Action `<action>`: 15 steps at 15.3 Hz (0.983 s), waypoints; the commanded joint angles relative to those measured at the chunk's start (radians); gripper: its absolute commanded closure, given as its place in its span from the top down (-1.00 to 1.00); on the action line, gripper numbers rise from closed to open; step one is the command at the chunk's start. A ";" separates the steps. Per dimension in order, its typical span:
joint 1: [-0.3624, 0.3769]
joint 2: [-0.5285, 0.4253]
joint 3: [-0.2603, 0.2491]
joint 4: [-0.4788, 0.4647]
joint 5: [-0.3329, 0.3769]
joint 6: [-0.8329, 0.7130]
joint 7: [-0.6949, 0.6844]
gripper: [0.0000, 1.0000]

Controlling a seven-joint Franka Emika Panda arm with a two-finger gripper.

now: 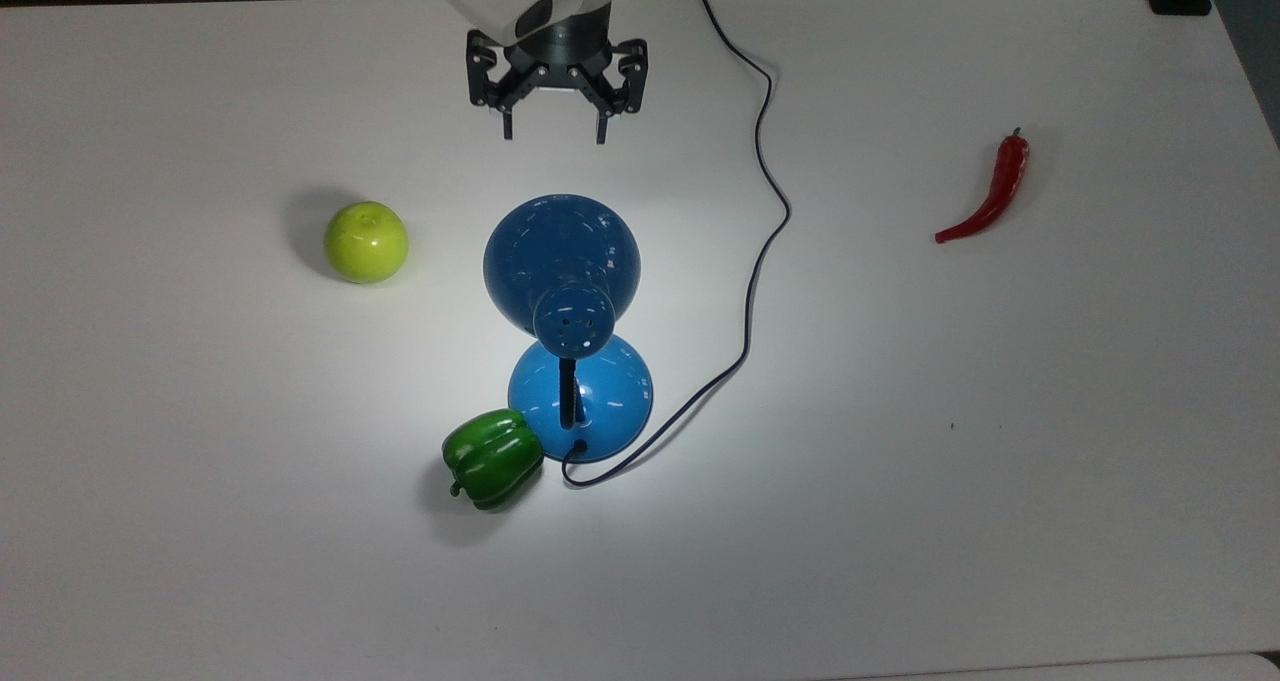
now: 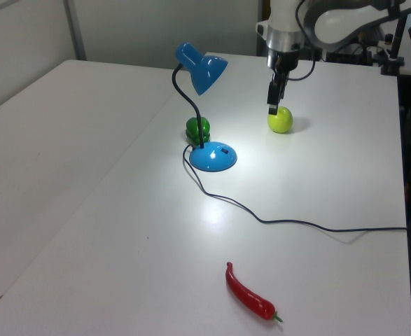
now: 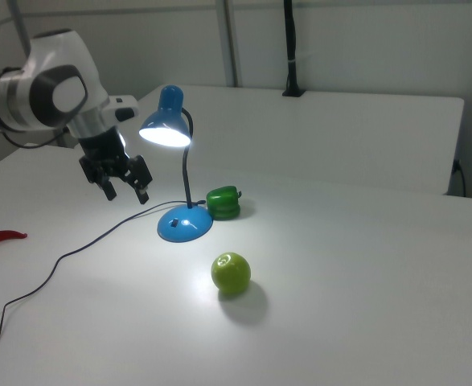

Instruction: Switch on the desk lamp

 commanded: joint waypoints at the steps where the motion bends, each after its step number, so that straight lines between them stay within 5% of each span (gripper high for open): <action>1: 0.001 -0.029 -0.003 0.126 0.043 -0.190 0.052 1.00; 6: -0.004 -0.062 -0.004 0.255 0.111 -0.388 0.054 1.00; 15: -0.027 -0.082 -0.033 0.300 0.217 -0.356 -0.034 1.00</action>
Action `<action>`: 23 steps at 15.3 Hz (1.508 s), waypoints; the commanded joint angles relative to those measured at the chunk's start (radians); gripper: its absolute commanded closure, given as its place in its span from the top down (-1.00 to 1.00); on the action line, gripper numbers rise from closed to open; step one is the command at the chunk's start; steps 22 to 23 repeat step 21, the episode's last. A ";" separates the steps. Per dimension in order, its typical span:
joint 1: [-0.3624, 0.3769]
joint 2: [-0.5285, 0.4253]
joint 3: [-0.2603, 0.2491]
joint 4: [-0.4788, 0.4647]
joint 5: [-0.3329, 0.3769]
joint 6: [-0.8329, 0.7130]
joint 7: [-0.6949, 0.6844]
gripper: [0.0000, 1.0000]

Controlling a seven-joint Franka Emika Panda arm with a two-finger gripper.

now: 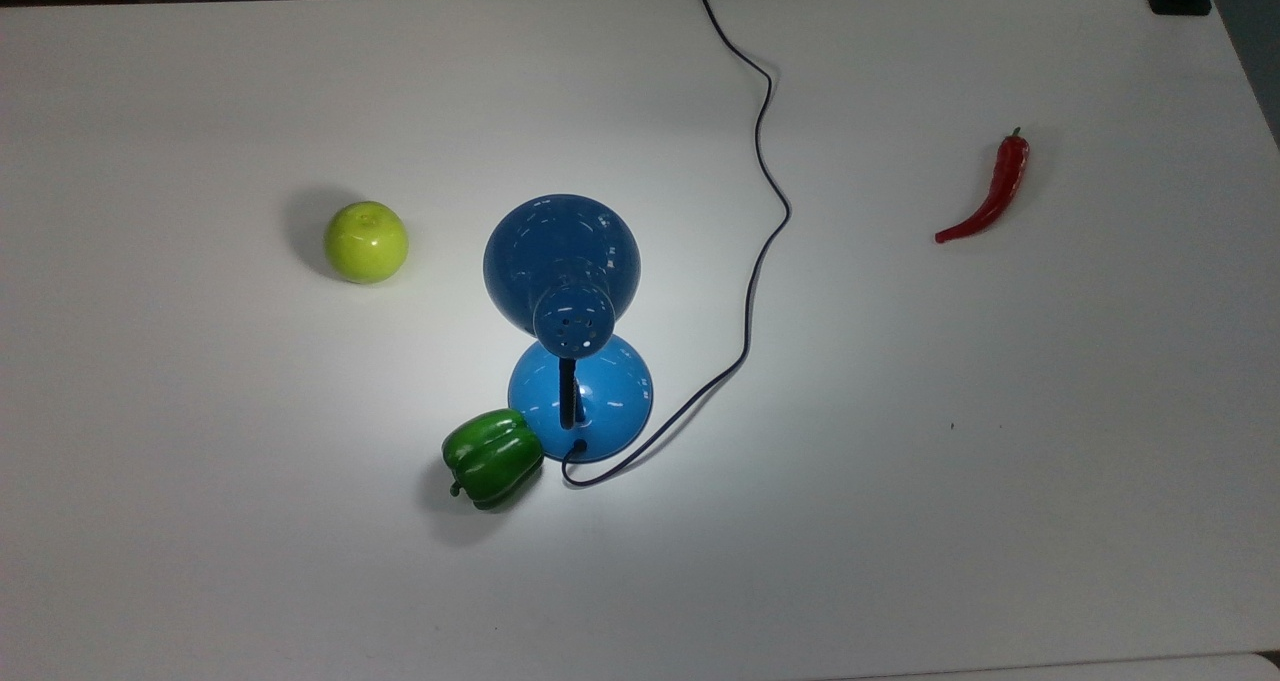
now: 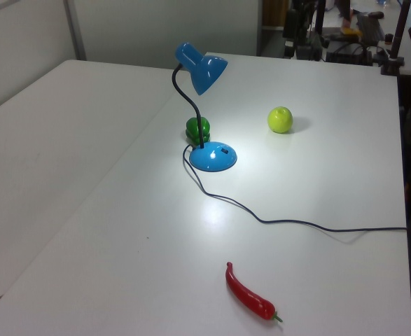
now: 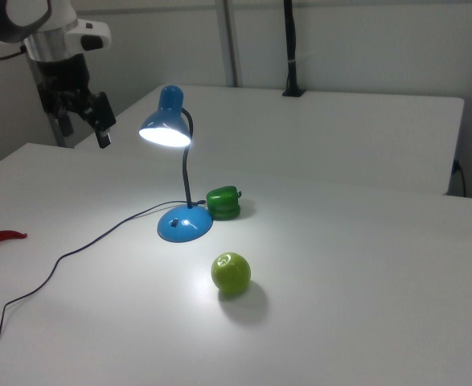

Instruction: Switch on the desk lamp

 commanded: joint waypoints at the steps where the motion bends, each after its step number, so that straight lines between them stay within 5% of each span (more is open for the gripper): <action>1: -0.006 -0.001 -0.026 0.004 0.035 0.044 -0.102 1.00; 5: 0.000 0.004 -0.048 -0.011 0.032 0.092 -0.257 1.00; 23: 0.008 0.005 -0.048 -0.016 0.023 0.082 -0.264 1.00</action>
